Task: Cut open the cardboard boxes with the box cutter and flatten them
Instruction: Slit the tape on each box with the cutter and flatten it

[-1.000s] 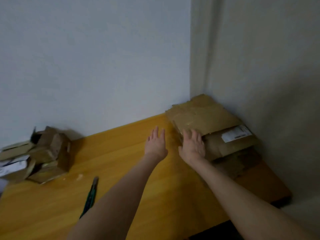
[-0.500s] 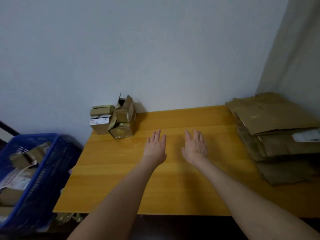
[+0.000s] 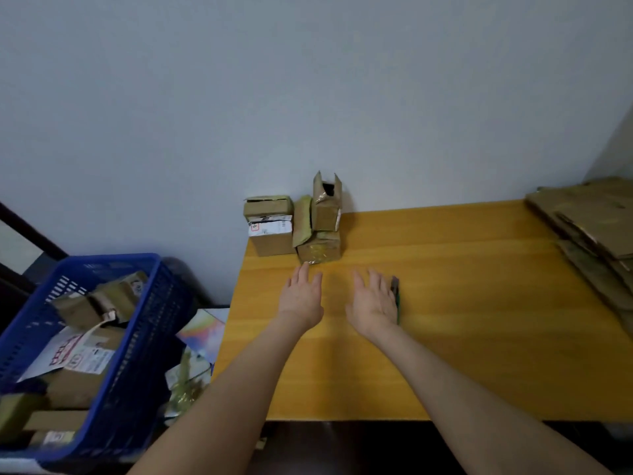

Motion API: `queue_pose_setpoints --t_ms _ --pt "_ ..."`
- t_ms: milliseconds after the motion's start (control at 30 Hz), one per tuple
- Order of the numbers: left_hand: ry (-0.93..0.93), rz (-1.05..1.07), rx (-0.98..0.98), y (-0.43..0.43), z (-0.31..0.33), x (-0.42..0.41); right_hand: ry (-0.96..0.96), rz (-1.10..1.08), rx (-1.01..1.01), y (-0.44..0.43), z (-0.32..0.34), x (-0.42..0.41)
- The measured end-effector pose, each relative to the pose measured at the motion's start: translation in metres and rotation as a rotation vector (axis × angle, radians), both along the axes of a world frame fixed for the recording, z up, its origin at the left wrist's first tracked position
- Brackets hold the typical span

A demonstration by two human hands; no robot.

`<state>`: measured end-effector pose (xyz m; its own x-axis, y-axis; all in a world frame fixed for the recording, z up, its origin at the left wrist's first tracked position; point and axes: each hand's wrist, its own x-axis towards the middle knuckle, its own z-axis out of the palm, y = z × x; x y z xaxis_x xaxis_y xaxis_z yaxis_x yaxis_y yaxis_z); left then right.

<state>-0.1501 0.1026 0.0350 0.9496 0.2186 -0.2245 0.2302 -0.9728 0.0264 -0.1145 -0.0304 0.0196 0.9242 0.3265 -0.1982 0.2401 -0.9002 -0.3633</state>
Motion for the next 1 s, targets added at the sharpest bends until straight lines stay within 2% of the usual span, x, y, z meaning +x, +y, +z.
queue_pose_setpoints --t_ms 133,300,600,733,833,933,1000 --pt "-0.025 0.047 -0.123 0.027 0.001 0.022 0.014 -0.024 0.022 0.029 0.003 0.016" --pt "-0.047 0.245 -0.472 0.052 0.004 0.070 0.067 -0.085 0.098 0.051 -0.001 0.064" --pt "-0.176 0.398 -0.754 0.083 0.003 0.185 0.390 -0.431 0.708 0.094 -0.014 0.186" --pt "-0.252 0.480 -0.926 0.088 0.001 0.221 0.454 -0.490 0.837 0.104 -0.011 0.225" --pt "-0.217 0.533 -1.052 0.087 0.000 0.239 0.548 -0.464 0.926 0.109 -0.006 0.235" --pt "-0.228 0.528 -1.149 0.088 0.003 0.247 0.574 -0.462 1.031 0.115 -0.001 0.233" --pt "-0.278 0.484 -1.198 0.088 0.008 0.248 0.586 -0.541 1.150 0.118 0.005 0.229"
